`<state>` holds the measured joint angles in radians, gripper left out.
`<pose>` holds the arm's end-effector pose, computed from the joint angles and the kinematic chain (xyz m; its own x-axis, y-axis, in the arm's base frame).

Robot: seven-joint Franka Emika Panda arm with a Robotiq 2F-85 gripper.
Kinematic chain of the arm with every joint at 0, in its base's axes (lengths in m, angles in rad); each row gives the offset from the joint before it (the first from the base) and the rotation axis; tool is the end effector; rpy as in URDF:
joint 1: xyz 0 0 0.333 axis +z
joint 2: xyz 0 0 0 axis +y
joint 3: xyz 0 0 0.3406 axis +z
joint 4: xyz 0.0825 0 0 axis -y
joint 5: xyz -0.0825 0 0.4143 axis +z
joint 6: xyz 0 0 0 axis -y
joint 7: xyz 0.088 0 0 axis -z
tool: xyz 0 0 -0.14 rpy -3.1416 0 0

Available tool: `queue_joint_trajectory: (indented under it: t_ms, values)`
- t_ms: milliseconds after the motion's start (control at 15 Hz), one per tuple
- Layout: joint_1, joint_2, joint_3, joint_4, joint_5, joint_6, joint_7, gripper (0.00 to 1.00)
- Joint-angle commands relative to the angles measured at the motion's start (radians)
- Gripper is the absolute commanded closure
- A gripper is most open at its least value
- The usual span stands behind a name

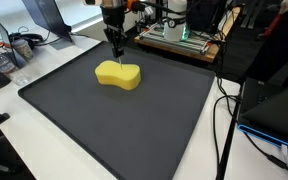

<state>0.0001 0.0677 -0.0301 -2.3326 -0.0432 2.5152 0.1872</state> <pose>0.5492 -0.0170 0.2884 0.9765 -0.1806 0.1179 -0.1830 -0.9831 0.0094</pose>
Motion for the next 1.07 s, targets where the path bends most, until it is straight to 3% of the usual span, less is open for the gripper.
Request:
queue_joint_trajectory:
  t_ms: [0,200,467,1000]
  values:
    - [-0.003,-0.104,0.007,-0.031,0.027,-0.063,-0.024,0.97]
    - [0.009,-0.123,0.023,-0.008,0.007,-0.089,0.004,0.97]
    - [0.031,-0.081,0.070,0.034,-0.093,-0.117,0.137,0.97]
    - [0.124,0.006,0.141,0.118,-0.474,-0.196,0.533,0.97]
